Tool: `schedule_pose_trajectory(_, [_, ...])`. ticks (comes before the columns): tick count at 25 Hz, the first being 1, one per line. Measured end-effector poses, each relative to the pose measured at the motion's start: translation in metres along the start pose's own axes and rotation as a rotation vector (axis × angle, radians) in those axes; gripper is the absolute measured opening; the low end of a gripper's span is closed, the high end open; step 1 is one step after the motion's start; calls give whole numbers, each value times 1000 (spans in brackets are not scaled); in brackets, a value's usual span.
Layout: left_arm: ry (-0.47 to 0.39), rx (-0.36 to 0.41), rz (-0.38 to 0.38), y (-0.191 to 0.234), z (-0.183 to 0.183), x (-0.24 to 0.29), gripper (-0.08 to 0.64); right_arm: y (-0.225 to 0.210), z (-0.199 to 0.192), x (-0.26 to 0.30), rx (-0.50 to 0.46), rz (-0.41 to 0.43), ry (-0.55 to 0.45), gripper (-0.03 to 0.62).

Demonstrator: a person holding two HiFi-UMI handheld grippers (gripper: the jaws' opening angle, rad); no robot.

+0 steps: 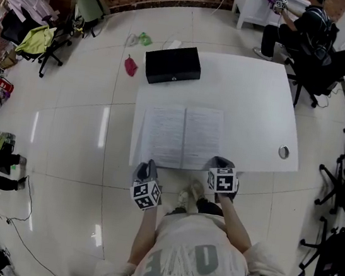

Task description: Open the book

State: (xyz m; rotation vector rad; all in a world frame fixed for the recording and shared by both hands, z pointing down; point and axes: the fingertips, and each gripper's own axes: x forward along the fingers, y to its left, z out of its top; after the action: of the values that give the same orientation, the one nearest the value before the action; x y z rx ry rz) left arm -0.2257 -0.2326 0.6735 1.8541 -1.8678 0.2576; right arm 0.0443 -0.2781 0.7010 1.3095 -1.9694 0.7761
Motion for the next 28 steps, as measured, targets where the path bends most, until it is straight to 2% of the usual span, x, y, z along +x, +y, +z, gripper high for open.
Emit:
schedule_pose_trajectory(4, [-5,-30,-6,6,-6,5,114,1,1,-1,-12,-2,4,3])
schedule_pose_trajectory(8, [16,-12,-10,4,-5,7,114,-1,1,-1,-32,-12,10,3])
schedule_pose_trajectory(12, [37,1,-68,-24,-7,15,120,-31,-1,-5,-16,-76,-2,3])
schedule_pose_trajectory(14, [26,-24,-85,-37,-7,18,122,-45,1,-8,14,-95,-19,3])
schedule_pose_trajectory(16, [16,-47,-63,-39,-8,17,139,-51,2,-11,38,-85,-53,5])
schedule_pose_trajectory(18, [9,-37,-20,-34,-7,12,186,-51,5,-21,64,-69,-106,5])
schedule_pose_trajectory(21, [-64,-17,16,-30,13,-1,269,-40,25,-43,66,-29,-210,5])
schedule_pose_trajectory(24, [-177,40,-5,-37,47,-10,267,-23,54,-60,53,10,-295,5])
schedule_pose_trajectory(26, [-238,83,-44,-47,71,-15,251,-12,68,-68,48,35,-334,5])
schedule_pose_trajectory(28, [-300,115,-108,-63,95,-22,163,-6,77,-77,46,48,-366,5])
